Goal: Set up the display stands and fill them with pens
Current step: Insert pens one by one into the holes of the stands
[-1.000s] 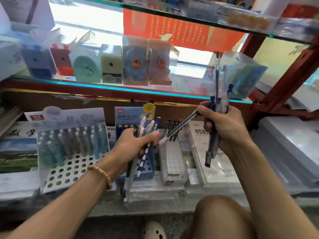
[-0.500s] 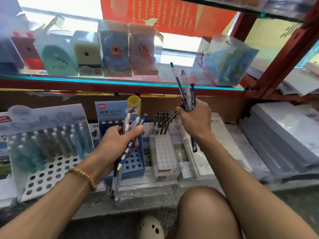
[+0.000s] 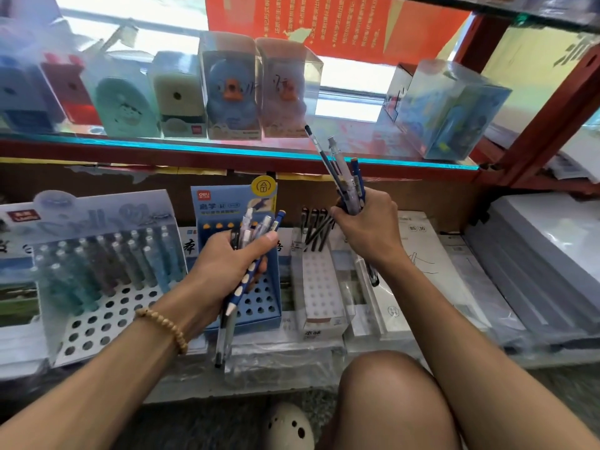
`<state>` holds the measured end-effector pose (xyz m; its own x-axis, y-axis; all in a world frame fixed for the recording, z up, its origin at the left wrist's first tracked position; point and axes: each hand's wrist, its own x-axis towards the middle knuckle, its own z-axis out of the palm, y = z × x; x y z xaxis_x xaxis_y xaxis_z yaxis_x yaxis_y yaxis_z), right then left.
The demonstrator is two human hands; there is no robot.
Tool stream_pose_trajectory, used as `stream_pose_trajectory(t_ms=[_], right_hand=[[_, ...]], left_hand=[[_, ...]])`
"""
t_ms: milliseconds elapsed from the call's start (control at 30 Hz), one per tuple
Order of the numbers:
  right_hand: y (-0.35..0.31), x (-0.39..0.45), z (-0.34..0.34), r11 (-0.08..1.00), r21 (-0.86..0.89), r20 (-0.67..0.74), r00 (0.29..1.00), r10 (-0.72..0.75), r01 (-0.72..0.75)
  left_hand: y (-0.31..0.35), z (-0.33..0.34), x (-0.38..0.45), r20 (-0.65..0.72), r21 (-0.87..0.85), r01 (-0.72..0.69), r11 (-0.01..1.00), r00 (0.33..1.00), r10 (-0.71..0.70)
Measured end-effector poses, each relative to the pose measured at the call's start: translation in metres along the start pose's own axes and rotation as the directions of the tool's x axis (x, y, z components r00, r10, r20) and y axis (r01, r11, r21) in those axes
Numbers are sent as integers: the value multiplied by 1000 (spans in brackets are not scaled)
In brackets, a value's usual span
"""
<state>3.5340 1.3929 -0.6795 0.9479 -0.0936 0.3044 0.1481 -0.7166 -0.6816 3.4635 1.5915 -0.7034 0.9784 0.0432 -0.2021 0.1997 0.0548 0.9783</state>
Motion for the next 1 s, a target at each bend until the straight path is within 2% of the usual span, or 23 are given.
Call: stream_pose_trajectory(t_ms=[533, 767, 900, 1000], right_hand=[[-7, 0, 2, 995, -39, 117, 989, -91, 97], [-3, 3, 10, 999, -11, 123, 991, -50, 52], [-3, 8, 11, 997, 79, 225, 974, -9, -9], [-2, 7, 18, 999, 21, 302, 953, 17, -24]], left_hand=[[3, -6, -1, -2, -33, -5, 999, 1000, 5], [2, -4, -1, 7, -35, -8, 999, 1000, 8], [3, -4, 0, 15, -47, -13, 999, 1000, 13], [4, -6, 0, 17, -57, -29, 998, 999, 30]])
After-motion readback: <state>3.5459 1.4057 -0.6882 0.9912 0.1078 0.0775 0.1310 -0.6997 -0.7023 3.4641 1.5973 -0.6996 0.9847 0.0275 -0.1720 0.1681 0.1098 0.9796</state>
